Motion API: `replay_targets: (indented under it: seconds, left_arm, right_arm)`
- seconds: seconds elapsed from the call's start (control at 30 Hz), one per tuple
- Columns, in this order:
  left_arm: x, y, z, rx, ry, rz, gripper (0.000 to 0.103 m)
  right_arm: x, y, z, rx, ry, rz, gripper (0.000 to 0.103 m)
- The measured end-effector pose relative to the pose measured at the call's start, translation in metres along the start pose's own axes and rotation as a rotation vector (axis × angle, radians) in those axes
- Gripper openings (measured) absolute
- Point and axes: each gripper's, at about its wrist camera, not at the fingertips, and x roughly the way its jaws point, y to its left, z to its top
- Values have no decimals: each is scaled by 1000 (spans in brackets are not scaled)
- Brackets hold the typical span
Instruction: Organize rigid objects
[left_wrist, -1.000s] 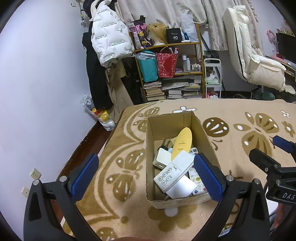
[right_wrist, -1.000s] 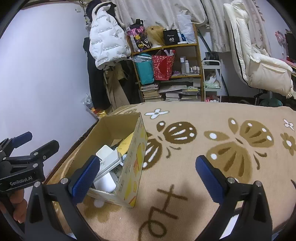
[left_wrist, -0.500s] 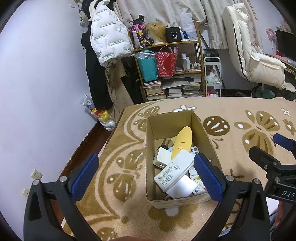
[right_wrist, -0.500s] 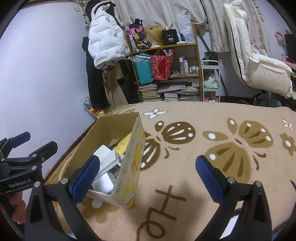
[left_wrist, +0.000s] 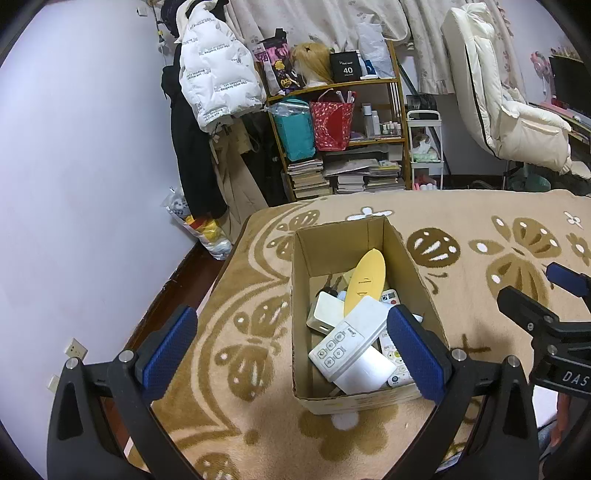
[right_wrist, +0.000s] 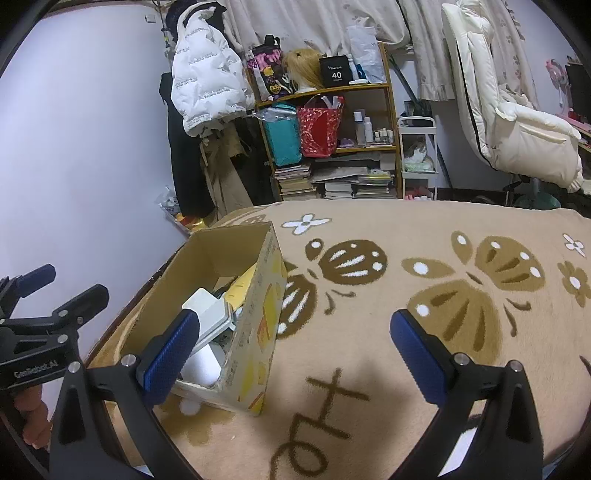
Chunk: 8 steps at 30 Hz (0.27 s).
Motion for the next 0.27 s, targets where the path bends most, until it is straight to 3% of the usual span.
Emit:
replay_targets:
  seconds: [0.27]
  left_arm:
    - [0, 2, 0, 0, 4, 4, 102]
  right_arm:
    - [4, 0, -1, 4, 1, -4, 103]
